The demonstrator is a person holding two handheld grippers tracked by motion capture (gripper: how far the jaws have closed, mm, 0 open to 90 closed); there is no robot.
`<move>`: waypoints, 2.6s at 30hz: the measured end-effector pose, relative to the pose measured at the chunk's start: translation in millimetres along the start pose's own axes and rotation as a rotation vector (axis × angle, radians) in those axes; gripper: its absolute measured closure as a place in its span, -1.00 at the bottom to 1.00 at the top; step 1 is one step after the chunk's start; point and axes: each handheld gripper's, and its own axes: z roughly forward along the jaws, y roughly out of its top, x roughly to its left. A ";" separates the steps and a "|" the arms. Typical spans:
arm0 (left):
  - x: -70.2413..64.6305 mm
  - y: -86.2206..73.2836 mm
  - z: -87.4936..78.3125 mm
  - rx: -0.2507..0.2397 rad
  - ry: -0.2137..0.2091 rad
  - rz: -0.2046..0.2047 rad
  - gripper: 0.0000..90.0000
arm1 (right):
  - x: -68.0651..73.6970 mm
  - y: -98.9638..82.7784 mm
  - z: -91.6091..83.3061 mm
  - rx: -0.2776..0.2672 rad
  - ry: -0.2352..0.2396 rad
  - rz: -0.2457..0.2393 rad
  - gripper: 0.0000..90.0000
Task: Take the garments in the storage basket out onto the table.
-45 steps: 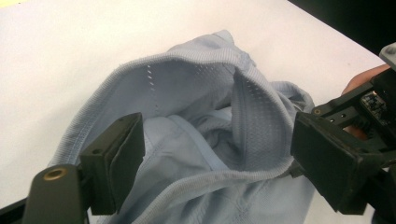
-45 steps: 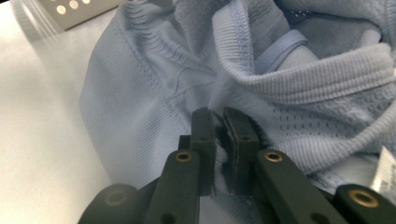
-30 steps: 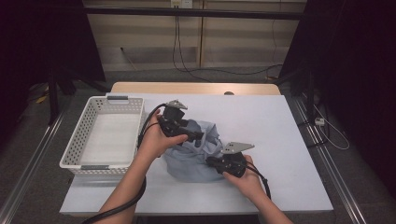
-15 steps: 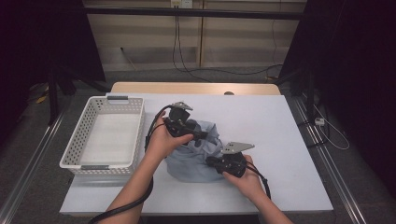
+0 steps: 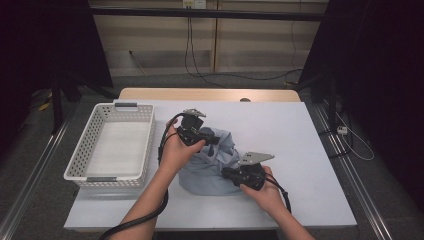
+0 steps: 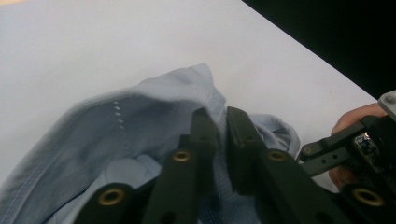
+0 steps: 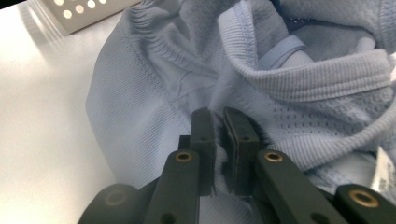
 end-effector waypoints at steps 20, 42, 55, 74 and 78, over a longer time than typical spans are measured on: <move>23.6 -47.3 -27.4 0.014 0.055 -0.070 0.97 | -15.5 -5.7 -19.8 0.004 -0.041 0.021 0.82; 29.5 -52.2 -25.9 0.045 0.083 -0.059 0.97 | -24.4 16.1 -43.7 -0.030 -0.130 0.037 0.17; 30.6 -52.5 -24.2 0.059 0.092 -0.054 0.97 | -63.4 36.4 -49.0 -0.052 -0.201 0.137 -0.13; 31.2 -52.8 -24.3 0.058 0.095 -0.056 0.97 | -66.8 37.3 -38.0 -0.060 -0.136 0.139 0.83; 31.8 -52.8 -24.3 0.063 0.098 -0.060 0.97 | -54.9 36.9 -39.6 -0.071 -0.096 0.106 0.87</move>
